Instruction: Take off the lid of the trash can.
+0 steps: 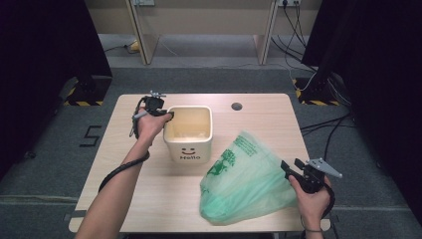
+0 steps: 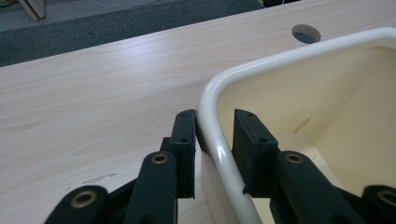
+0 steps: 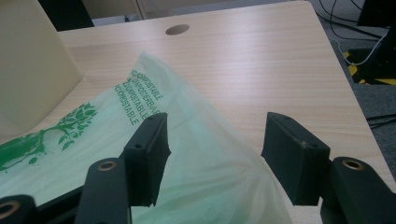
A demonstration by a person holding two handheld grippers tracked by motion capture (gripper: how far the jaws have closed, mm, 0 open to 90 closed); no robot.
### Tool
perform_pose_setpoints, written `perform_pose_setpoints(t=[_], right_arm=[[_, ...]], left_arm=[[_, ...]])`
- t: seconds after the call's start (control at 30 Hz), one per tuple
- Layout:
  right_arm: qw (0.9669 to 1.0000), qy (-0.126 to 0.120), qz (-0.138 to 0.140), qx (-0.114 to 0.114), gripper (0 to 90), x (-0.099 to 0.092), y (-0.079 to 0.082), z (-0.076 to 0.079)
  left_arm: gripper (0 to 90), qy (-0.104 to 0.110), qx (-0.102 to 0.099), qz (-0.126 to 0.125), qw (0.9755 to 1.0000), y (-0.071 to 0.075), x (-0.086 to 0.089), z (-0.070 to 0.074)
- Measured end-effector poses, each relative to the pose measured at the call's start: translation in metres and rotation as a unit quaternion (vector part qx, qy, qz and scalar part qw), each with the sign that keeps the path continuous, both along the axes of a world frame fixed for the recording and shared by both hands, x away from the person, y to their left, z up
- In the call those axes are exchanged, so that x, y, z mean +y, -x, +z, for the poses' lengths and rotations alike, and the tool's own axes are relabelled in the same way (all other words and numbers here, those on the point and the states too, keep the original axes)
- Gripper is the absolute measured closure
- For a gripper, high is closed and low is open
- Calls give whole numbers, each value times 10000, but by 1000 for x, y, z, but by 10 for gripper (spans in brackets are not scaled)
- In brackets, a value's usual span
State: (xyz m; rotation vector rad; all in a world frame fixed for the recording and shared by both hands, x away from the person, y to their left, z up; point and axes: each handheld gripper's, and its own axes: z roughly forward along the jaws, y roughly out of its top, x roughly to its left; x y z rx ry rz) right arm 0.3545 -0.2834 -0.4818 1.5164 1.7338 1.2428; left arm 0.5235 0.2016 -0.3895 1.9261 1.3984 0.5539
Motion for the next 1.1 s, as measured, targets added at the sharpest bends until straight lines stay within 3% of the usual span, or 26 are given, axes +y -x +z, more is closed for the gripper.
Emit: perform_pose_setpoints(t=[0.27,0.43,0.8,1.1], right_arm=[[10000,0,10,18,406,0,0,0],[10000,-5,12,19,406,0,0,0],[10000,-2,24,21,406,0,-1,0],[10000,5,37,19,406,0,-1,-1]], left_arm=[[755,-250,-93,73,9996,0,-7,2],[787,-322,-40,80,9994,0,-12,3],[805,-305,178,392,9986,0,-17,6],[807,-267,123,430,9986,2,-17,18]])
